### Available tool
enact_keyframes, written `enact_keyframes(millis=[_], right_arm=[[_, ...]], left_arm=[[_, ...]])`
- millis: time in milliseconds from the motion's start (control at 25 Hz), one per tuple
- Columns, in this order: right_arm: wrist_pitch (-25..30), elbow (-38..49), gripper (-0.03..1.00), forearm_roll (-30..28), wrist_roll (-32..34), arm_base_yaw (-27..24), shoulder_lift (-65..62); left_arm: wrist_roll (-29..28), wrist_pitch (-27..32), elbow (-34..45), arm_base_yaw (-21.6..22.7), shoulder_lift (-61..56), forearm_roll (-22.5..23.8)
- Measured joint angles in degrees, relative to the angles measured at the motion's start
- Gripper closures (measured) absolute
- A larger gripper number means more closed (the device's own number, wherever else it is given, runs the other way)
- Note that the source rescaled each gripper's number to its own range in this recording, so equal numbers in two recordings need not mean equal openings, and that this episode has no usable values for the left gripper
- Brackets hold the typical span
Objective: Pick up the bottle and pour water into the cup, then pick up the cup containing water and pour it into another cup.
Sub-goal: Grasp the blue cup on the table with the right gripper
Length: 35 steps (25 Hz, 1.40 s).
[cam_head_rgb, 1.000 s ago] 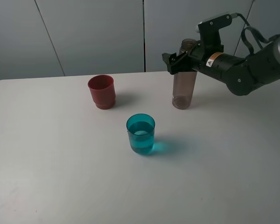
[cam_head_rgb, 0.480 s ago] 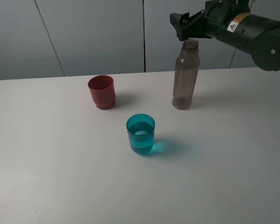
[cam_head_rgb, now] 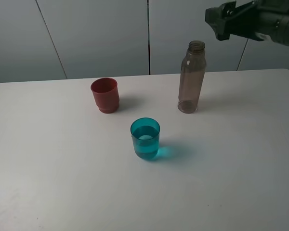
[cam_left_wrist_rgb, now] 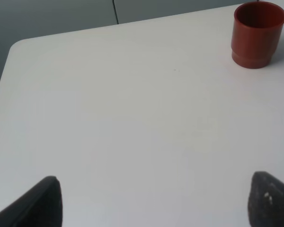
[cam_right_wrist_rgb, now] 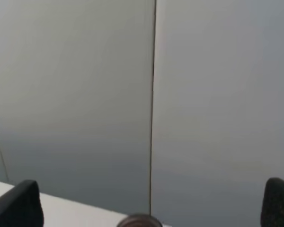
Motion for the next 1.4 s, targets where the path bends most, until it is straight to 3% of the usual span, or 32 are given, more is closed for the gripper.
enact_keyframes(millis=[120,200,320,480,800,1000,1400], right_arm=[[11.2,0.5,-0.03,8.1,-9.3,1.6,-4.2],[15.8,1.5,-0.03,14.9,-19.6,3.9,-6.6],[17.9,4.6,-0.03,21.0,-29.2,7.8,-10.0],[17.7,11.4,-0.03,22.8,-31.8,12.6,-13.5],[11.3,25.1,-0.03,23.1,-28.9,24.2,-16.2],[4.1,28.9,-0.03,22.9,-26.1,30.5,-16.2],[-16.2,36.5,-0.03,20.5,-22.7,32.5,-15.3]], left_arm=[[0.0,0.0,0.0,0.0,0.0,0.0],[0.0,0.0,0.0,0.0,0.0,0.0],[0.0,0.0,0.0,0.0,0.0,0.0],[0.0,0.0,0.0,0.0,0.0,0.0],[0.0,0.0,0.0,0.0,0.0,0.0],[0.0,0.0,0.0,0.0,0.0,0.0],[0.0,0.0,0.0,0.0,0.0,0.0]])
